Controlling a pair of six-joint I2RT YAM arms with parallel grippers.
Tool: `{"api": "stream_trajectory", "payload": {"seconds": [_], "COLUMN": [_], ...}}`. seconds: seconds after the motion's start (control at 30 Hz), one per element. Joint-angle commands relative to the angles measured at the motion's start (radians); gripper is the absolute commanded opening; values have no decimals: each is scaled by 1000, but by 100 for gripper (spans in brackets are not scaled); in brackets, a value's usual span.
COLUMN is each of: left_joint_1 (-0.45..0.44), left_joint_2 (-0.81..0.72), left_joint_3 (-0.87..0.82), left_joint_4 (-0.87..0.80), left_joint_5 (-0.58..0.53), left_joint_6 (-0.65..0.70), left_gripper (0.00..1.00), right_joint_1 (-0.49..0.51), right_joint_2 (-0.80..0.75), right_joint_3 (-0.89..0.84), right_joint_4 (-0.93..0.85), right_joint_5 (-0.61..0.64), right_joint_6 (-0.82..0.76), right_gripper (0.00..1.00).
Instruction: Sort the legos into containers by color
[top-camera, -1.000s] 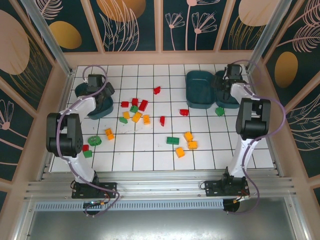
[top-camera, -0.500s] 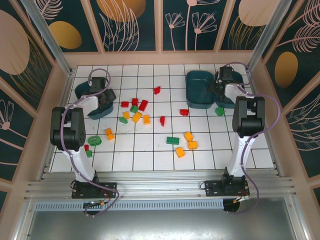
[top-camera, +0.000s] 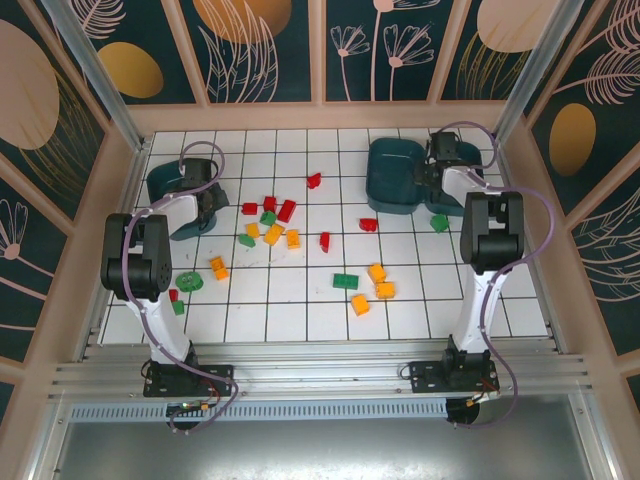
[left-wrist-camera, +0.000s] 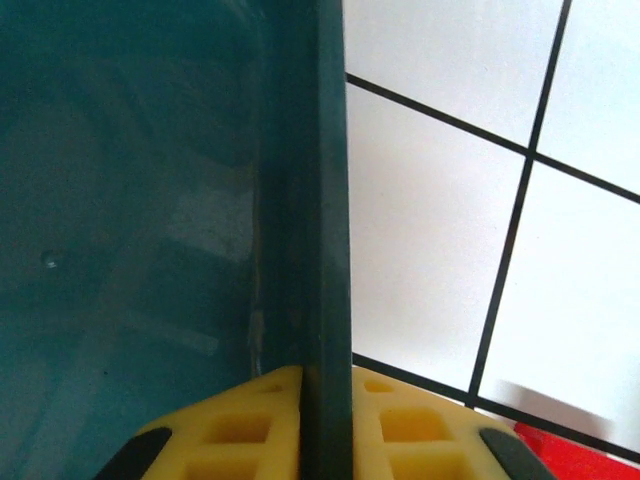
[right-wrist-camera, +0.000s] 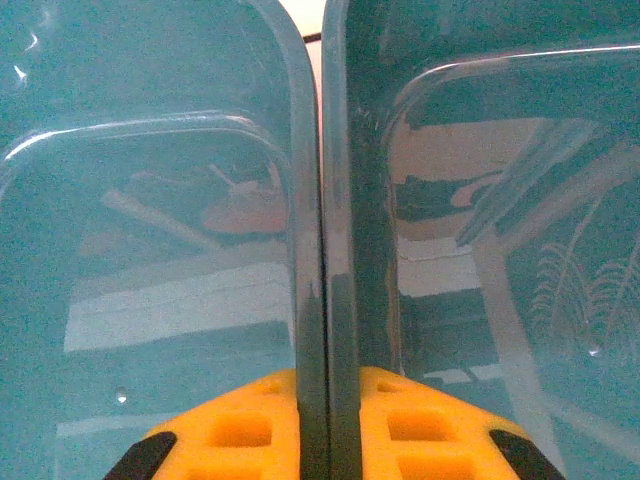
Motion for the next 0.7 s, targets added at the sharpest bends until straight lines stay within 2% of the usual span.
{"api": "stream_trajectory", "payload": {"seconds": [0.0, 0.13, 0.33, 0.53, 0.67], "left_joint_1": [3, 2, -20, -67, -102], "left_joint_2": [-5, -3, 24, 103, 164], "left_joint_3": [0, 31, 100, 203, 277], "left_joint_4": [8, 10, 10, 17, 24], "left_joint_5": [-7, 19, 64, 81, 94], "left_joint_6": [10, 11, 10, 2, -2], "left_gripper": [12, 0, 0, 0, 0], "right_joint_1": [45, 74, 110, 169, 220], "right_joint_2": [28, 39, 94, 299, 474], "right_joint_3": [46, 92, 224, 556, 846], "right_joint_4": [32, 50, 54, -80, -234], "right_joint_5": [10, 26, 22, 74, 139], "right_joint_6": [37, 88, 196, 249, 237], "right_gripper": [0, 0, 0, 0, 0]}}
